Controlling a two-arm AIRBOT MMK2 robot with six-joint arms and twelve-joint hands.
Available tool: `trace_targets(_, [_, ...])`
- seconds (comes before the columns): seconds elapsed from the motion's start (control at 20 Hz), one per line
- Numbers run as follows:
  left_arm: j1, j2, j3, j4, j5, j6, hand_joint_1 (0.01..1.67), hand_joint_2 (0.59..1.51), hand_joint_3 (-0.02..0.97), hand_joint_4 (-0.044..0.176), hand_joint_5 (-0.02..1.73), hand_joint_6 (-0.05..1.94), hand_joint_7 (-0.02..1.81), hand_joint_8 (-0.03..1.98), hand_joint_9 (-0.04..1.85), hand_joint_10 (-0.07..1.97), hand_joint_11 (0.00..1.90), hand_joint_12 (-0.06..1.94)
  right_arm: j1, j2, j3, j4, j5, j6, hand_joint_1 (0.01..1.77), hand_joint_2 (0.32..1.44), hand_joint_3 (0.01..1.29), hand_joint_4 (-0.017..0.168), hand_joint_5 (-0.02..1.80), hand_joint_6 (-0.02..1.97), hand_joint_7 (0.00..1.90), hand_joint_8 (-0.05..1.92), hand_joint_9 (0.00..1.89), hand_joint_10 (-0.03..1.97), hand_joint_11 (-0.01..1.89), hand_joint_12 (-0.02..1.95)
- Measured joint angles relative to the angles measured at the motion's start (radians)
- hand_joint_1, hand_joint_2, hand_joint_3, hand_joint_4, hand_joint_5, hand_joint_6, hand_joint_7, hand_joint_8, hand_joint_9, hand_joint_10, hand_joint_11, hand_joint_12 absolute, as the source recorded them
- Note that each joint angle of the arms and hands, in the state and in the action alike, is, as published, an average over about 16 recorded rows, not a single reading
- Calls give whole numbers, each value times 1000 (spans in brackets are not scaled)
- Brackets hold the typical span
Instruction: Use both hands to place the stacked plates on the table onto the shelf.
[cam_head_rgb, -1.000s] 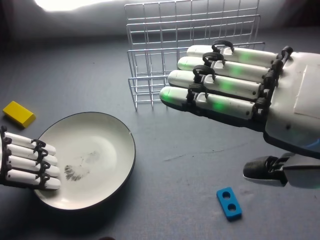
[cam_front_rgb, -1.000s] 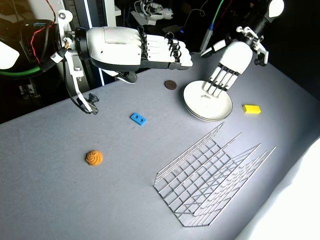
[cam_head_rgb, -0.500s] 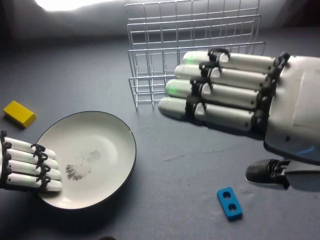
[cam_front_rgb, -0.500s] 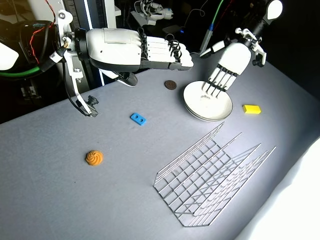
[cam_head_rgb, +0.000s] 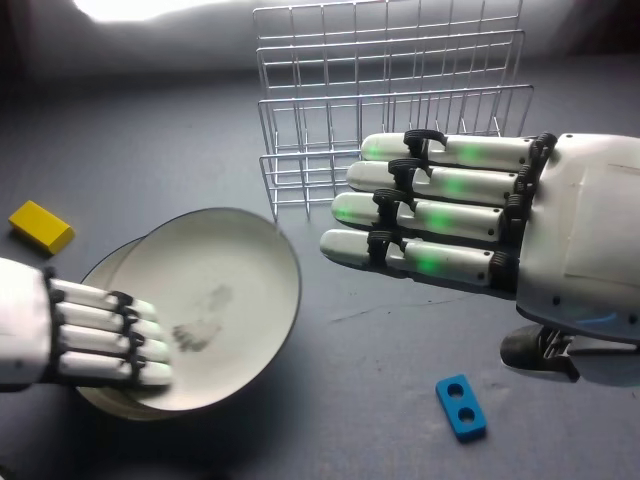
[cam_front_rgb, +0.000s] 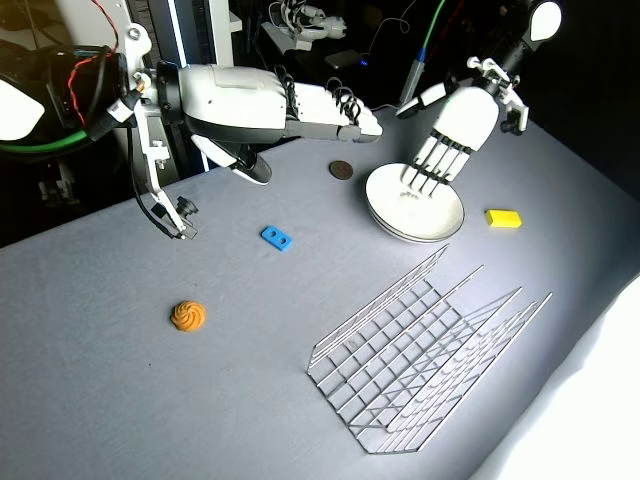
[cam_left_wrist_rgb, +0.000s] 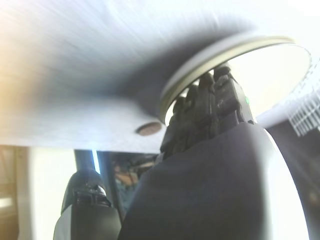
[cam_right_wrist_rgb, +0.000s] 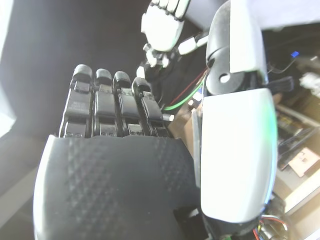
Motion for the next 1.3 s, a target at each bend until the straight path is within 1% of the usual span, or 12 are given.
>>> trace_targets(0.2, [-15,-20,-26,-11,13,13,16,989,16,-7,-7,-23,-8,-17,5,-1,14,-5,33,-37,9,10,-69,-47,1134,876,25,2,25,19,12,13,16,8,26,24])
trace_targets(0.4, [-26,-40,-45,-23,22,27,16,986,16,-9,-6,-28,-7,-19,1,-5,14,-9,76,-97,44,25,-154,-80,1118,871,25,2,37,19,13,13,18,8,31,47])
trace_targets(0.55, [-29,-51,-48,-32,23,34,16,984,16,-9,-6,-27,-6,-19,-2,-9,14,-13,111,-150,79,40,-223,-100,1113,874,25,2,44,19,15,13,20,8,29,89])
trace_targets(0.8, [-23,-62,-40,-53,16,41,16,982,16,-8,-7,-25,-7,-18,-9,-18,13,-19,157,-234,138,62,-326,-121,1113,891,25,2,51,19,19,13,20,8,30,96])
trace_targets(1.05, [-10,-67,-26,-76,3,40,16,980,17,-8,-8,-22,-9,-18,-8,-22,14,-12,179,-289,184,75,-383,-129,1111,915,25,2,62,20,26,13,23,8,24,106])
trace_targets(1.3, [2,-68,-12,-101,-8,33,16,979,17,-7,-9,-21,-9,-18,-3,-19,14,0,185,-329,208,78,-408,-142,1119,931,24,2,65,20,29,13,20,9,20,36])
